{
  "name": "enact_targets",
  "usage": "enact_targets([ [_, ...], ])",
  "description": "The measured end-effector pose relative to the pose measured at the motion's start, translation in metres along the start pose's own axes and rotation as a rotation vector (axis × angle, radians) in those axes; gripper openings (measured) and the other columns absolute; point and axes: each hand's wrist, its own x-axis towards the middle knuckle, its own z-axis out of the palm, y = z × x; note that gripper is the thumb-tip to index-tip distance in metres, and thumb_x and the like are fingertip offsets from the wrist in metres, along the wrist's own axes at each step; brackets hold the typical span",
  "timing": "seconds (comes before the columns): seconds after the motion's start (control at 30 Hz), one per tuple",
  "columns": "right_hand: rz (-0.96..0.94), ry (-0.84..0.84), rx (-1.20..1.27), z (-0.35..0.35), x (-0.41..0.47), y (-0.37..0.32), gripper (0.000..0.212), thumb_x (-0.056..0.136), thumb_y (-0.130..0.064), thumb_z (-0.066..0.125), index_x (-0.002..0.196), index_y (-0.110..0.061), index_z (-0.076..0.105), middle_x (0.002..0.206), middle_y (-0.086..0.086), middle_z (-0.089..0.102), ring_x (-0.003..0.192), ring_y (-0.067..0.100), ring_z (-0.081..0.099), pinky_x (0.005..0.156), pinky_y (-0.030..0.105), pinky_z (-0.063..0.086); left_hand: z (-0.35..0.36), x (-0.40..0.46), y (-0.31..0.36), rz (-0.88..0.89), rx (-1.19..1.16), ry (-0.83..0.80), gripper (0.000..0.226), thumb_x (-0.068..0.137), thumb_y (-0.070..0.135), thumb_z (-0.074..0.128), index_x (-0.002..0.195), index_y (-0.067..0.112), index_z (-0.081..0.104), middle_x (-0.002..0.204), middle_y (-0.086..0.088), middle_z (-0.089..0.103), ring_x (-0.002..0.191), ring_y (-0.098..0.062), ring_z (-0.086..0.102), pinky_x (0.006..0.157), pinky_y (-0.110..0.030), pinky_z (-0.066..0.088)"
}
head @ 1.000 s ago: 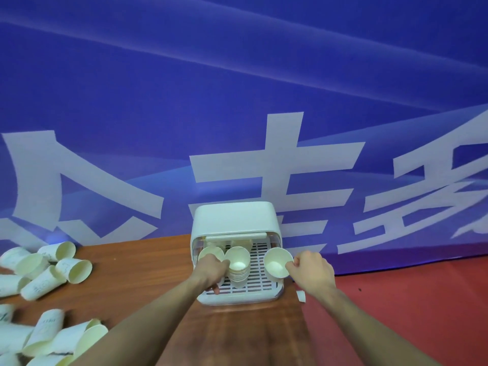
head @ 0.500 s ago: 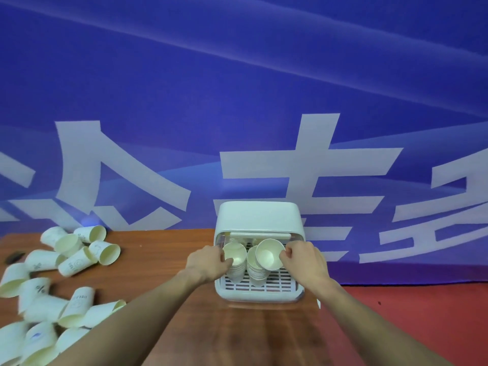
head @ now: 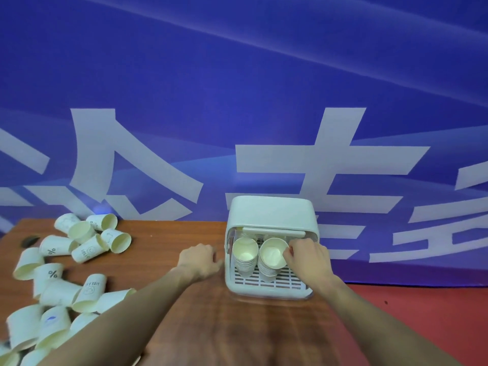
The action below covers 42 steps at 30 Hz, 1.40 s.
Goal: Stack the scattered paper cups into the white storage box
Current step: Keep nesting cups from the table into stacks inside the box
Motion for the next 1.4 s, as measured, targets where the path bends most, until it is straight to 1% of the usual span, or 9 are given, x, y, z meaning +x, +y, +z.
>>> enact_targets([
  [0.17,0.058,-0.097,-0.027,0.019,0.014,-0.003,0.026,0.086,-0.026,0.045,0.091,-0.015,0.067,0.093,0.006,0.069,0.089,0.028,0.064,0.064,0.031,0.039,0.008,0.003,-0.006,0.016,0.037,-0.011,0.036,0.088,0.055,0.045,0.085,0.023,0.061,0.093,0.000,0.068,0.087,-0.026,0.066,0.076,-0.031,0.049],
  [0.37,0.145,-0.180,0.003,0.042,0.027,-0.009,0.034,0.092,-0.033,0.040,0.100,-0.014,0.067,0.100,0.005,0.068,0.094,0.026,0.064,0.072,0.032,0.046,0.023,0.008,-0.026,-0.024,0.059,-0.050,0.039,0.088,0.058,0.047,0.091,0.023,0.064,0.099,-0.001,0.069,0.095,-0.027,0.065,0.078,-0.031,0.046],
  [0.6,0.153,-0.194,-0.049,0.057,0.036,0.000,0.030,0.092,-0.029,0.040,0.096,-0.019,0.068,0.095,0.002,0.069,0.089,0.023,0.064,0.065,0.028,0.037,0.032,0.017,-0.044,-0.082,0.074,-0.117,0.039,0.088,0.056,0.047,0.098,0.022,0.064,0.109,-0.002,0.068,0.102,-0.027,0.064,0.082,-0.032,0.047],
  [0.77,0.157,-0.172,-0.041,0.060,0.037,-0.003,0.031,0.092,-0.028,0.038,0.092,-0.017,0.067,0.094,0.004,0.070,0.087,0.024,0.063,0.067,0.030,0.037,0.033,0.021,-0.037,-0.075,0.089,-0.127,0.041,0.089,0.058,0.047,0.099,0.023,0.065,0.106,-0.001,0.069,0.100,-0.026,0.065,0.082,-0.032,0.048],
  [0.9,0.158,-0.201,-0.053,0.052,0.032,-0.002,0.039,0.094,-0.039,0.035,0.094,-0.016,0.066,0.096,0.004,0.067,0.089,0.025,0.062,0.067,0.030,0.040,0.031,0.018,-0.031,-0.044,0.106,-0.116,0.045,0.089,0.062,0.044,0.097,0.023,0.065,0.102,-0.001,0.069,0.097,-0.027,0.065,0.079,-0.032,0.047],
  [1.0,0.161,-0.212,-0.040,0.041,0.026,0.000,0.037,0.094,-0.043,0.035,0.084,-0.017,0.060,0.094,0.004,0.065,0.091,0.026,0.062,0.068,0.031,0.041,0.026,0.012,-0.029,-0.040,0.101,-0.109,0.043,0.089,0.061,0.044,0.097,0.023,0.065,0.101,-0.001,0.069,0.095,-0.026,0.065,0.078,-0.032,0.047],
  [1.13,0.064,-0.190,-0.077,0.025,0.012,-0.007,0.038,0.092,-0.044,0.037,0.085,-0.017,0.064,0.094,0.006,0.068,0.089,0.027,0.064,0.070,0.032,0.043,0.017,-0.001,-0.029,-0.039,0.076,-0.073,0.040,0.090,0.058,0.044,0.102,0.024,0.064,0.106,-0.001,0.068,0.098,-0.024,0.063,0.083,-0.033,0.048],
  [1.3,-0.140,-0.038,-0.061,-0.006,-0.005,-0.040,0.038,0.095,-0.041,0.039,0.090,-0.016,0.067,0.094,0.007,0.068,0.092,0.029,0.065,0.068,0.033,0.039,0.008,-0.019,-0.031,0.023,0.086,0.001,0.051,0.091,0.057,0.046,0.133,0.027,0.050,0.135,0.000,0.052,0.127,-0.021,0.045,0.107,-0.042,0.035],
  [1.4,-0.308,0.018,-0.046,-0.020,-0.008,-0.063,0.036,0.095,-0.042,0.039,0.111,-0.021,0.065,0.108,0.001,0.064,0.106,0.024,0.057,0.079,0.034,0.041,-0.001,-0.035,-0.035,0.033,0.096,0.085,0.059,0.091,0.057,0.044,0.141,0.028,0.040,0.142,0.000,0.043,0.134,-0.022,0.037,0.110,-0.043,0.032],
])
